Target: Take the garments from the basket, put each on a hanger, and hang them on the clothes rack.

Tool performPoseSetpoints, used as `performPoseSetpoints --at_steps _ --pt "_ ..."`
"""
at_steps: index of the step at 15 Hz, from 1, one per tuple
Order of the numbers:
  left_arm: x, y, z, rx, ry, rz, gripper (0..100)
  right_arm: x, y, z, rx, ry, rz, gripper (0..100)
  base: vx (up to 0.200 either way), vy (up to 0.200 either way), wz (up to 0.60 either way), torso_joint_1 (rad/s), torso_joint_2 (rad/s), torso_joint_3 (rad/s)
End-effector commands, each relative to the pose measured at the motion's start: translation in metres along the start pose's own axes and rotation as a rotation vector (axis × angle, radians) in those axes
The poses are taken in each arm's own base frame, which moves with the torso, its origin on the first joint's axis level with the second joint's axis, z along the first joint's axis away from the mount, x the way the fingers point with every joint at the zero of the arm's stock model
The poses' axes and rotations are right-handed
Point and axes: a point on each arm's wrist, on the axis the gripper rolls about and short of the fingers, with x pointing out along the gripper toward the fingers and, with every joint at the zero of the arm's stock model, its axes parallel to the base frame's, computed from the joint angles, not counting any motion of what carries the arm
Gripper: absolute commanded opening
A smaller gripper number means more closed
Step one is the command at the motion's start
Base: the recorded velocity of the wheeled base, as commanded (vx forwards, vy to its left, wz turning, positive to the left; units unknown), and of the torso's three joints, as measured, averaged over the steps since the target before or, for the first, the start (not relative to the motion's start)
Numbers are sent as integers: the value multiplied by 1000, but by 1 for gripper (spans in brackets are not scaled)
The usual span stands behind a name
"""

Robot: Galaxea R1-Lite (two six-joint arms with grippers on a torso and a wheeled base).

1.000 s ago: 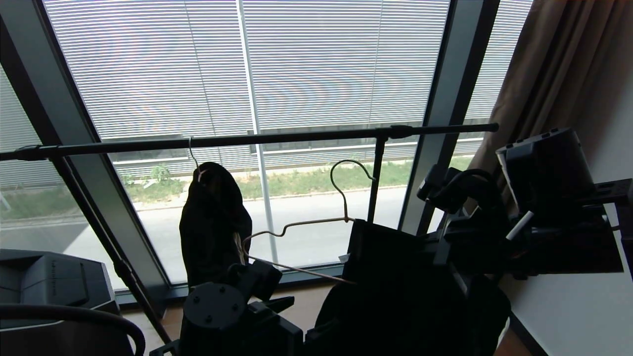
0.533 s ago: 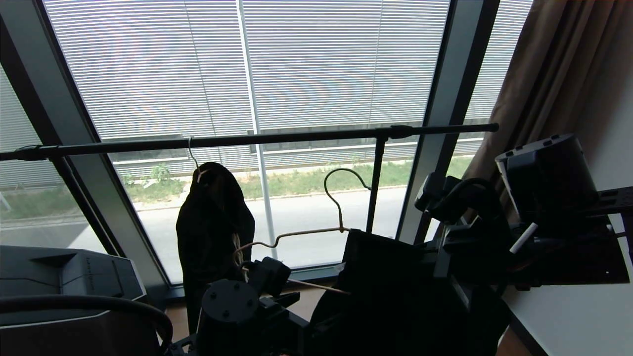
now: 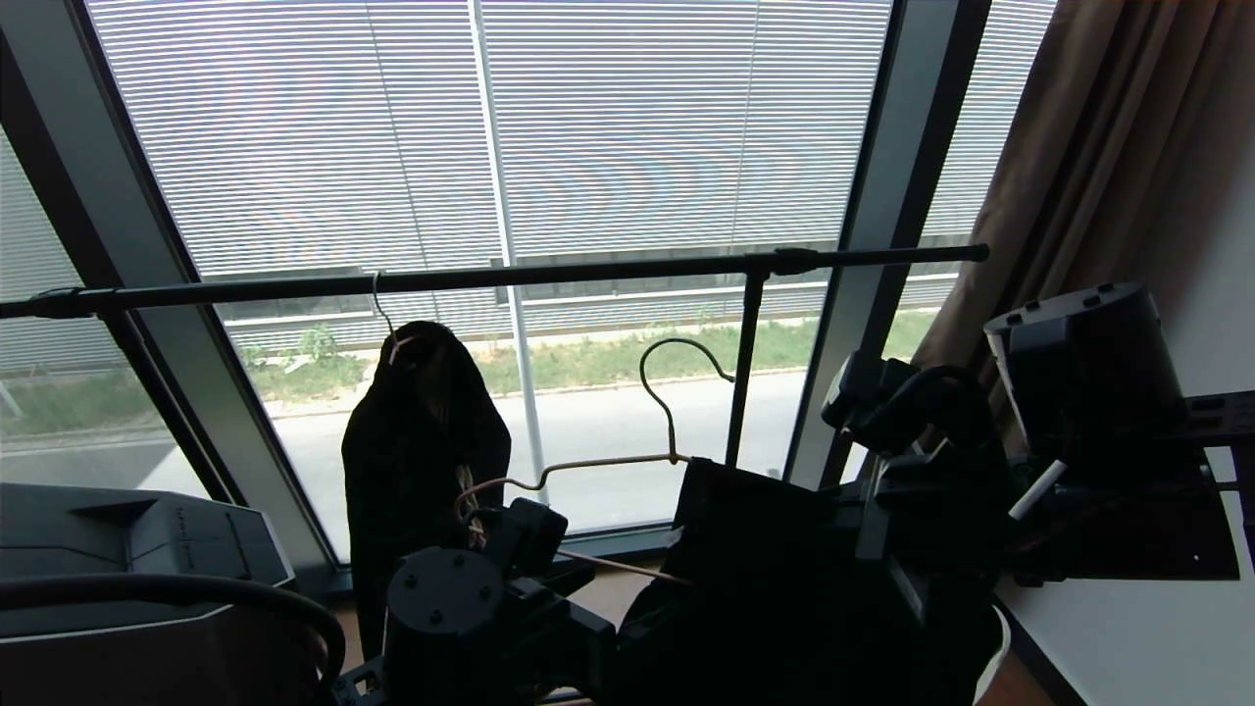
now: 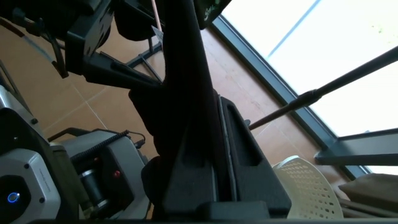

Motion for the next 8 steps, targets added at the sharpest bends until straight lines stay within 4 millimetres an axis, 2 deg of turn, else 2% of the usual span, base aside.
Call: performPoseSetpoints --at_steps 1,8 --pt "1 0 1 -1 -5 1 100 -1 1 0 -1 -1 1 0 0 0 0 0 0 0" --pt "-3 13 5 -19 -34 38 100 -6 1 1 -4 -15 -3 0 0 0 0 0 0 0"
